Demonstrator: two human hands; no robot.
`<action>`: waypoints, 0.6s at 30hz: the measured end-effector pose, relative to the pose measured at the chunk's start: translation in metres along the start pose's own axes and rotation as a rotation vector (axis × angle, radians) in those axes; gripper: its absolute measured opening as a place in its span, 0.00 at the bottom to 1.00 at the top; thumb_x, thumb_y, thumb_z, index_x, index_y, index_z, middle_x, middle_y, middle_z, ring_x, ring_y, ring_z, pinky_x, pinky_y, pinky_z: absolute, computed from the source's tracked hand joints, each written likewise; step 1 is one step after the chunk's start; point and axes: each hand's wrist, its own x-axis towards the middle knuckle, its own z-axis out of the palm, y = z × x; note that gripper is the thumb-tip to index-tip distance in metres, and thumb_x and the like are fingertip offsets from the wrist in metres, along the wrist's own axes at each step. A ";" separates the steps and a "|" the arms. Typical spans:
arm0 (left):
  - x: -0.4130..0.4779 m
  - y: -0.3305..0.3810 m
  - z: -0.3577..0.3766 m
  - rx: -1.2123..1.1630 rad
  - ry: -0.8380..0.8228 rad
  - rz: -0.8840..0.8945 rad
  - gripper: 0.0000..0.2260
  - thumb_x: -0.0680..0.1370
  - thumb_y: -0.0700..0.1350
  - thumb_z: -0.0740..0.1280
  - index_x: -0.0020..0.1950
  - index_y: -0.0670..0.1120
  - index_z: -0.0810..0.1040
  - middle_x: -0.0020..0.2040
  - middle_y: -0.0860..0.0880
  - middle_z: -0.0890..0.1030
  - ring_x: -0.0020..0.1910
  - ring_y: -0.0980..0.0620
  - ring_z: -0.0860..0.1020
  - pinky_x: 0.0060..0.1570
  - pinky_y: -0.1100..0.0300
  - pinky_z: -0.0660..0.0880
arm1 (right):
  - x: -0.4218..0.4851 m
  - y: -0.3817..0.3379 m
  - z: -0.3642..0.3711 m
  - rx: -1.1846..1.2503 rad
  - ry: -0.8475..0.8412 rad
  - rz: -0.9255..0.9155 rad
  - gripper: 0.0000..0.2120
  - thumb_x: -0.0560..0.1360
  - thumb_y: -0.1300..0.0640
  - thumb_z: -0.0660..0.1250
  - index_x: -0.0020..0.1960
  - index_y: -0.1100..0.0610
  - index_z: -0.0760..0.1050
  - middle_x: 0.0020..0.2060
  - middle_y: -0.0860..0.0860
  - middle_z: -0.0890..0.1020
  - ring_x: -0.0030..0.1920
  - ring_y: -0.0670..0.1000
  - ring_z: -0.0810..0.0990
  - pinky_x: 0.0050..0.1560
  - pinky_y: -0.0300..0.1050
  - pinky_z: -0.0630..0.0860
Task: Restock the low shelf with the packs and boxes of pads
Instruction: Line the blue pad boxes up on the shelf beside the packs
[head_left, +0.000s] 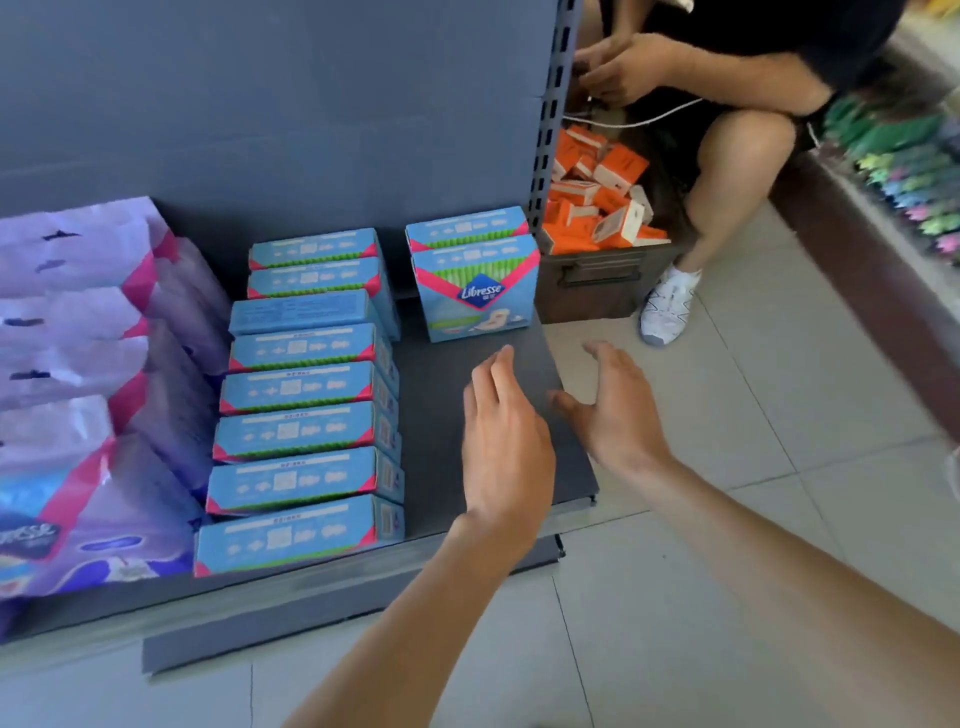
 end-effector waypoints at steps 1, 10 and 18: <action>-0.007 0.003 0.001 0.015 -0.038 0.033 0.26 0.77 0.34 0.60 0.75 0.42 0.59 0.69 0.45 0.66 0.66 0.47 0.66 0.66 0.58 0.65 | -0.013 0.009 -0.006 -0.007 0.006 0.016 0.30 0.75 0.52 0.69 0.72 0.58 0.63 0.68 0.55 0.70 0.69 0.54 0.67 0.64 0.42 0.65; -0.130 0.035 0.025 0.166 -0.525 0.532 0.24 0.78 0.35 0.59 0.73 0.46 0.60 0.70 0.50 0.63 0.67 0.49 0.66 0.61 0.58 0.71 | -0.199 0.096 -0.030 -0.092 0.097 0.321 0.26 0.78 0.50 0.62 0.73 0.56 0.62 0.68 0.50 0.69 0.69 0.52 0.65 0.63 0.44 0.68; -0.299 0.002 0.069 0.328 -0.872 0.843 0.18 0.80 0.41 0.57 0.71 0.45 0.65 0.66 0.48 0.69 0.62 0.50 0.71 0.58 0.59 0.70 | -0.415 0.163 0.023 0.003 0.177 0.786 0.26 0.78 0.50 0.61 0.74 0.56 0.61 0.68 0.51 0.69 0.69 0.52 0.65 0.65 0.44 0.66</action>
